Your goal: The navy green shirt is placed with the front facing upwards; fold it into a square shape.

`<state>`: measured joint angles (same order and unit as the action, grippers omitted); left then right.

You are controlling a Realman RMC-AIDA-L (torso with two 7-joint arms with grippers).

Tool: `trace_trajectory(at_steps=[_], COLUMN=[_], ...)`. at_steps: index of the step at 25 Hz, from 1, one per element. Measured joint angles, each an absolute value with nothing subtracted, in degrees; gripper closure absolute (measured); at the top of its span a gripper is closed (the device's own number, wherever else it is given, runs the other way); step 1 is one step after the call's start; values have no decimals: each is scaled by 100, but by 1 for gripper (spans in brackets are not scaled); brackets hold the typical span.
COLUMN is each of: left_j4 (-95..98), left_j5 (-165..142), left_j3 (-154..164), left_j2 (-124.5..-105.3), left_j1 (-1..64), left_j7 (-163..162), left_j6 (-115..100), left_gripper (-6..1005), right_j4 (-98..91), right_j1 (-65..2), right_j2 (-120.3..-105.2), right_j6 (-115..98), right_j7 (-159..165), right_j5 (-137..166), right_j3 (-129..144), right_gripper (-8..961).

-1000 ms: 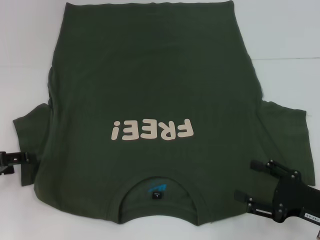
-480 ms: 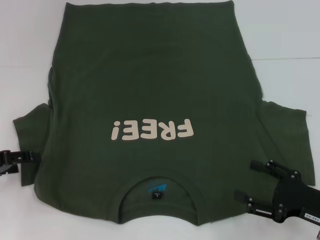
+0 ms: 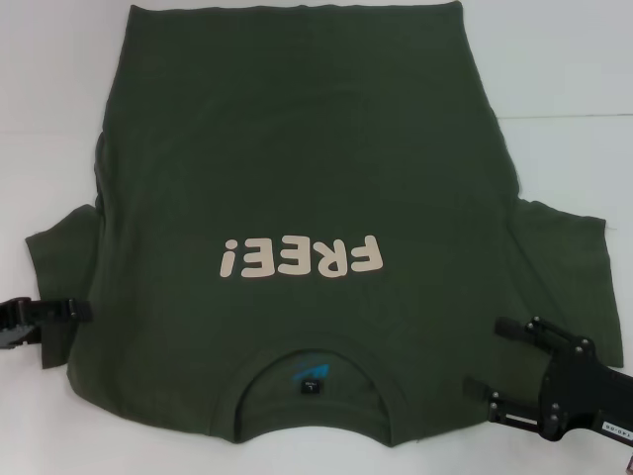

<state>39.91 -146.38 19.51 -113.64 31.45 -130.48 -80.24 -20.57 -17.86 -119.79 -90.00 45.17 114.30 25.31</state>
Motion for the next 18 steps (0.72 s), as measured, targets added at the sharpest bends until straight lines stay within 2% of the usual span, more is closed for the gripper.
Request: trace_trajectory(at_steps=[17,18], left_j4=[3850,3851], left_j5=[-14635,-14635], left_j3=[1910,1907], left_j2=[-11331,-11329], left_j1=[3209,3207], left_j7=[-13172,-13173], left_j6=[-7900,-7900], left_gripper=[125,192], right_j4=[-2057,-2057], right_j1=[-1775,-1775], right_j2=[-11979,-11979], right_j6=[-8980,-8976], right_j7=[4517,4517], right_j5=[11416,11416], right_j3=[2531,2531], right_gripper=[30,29])
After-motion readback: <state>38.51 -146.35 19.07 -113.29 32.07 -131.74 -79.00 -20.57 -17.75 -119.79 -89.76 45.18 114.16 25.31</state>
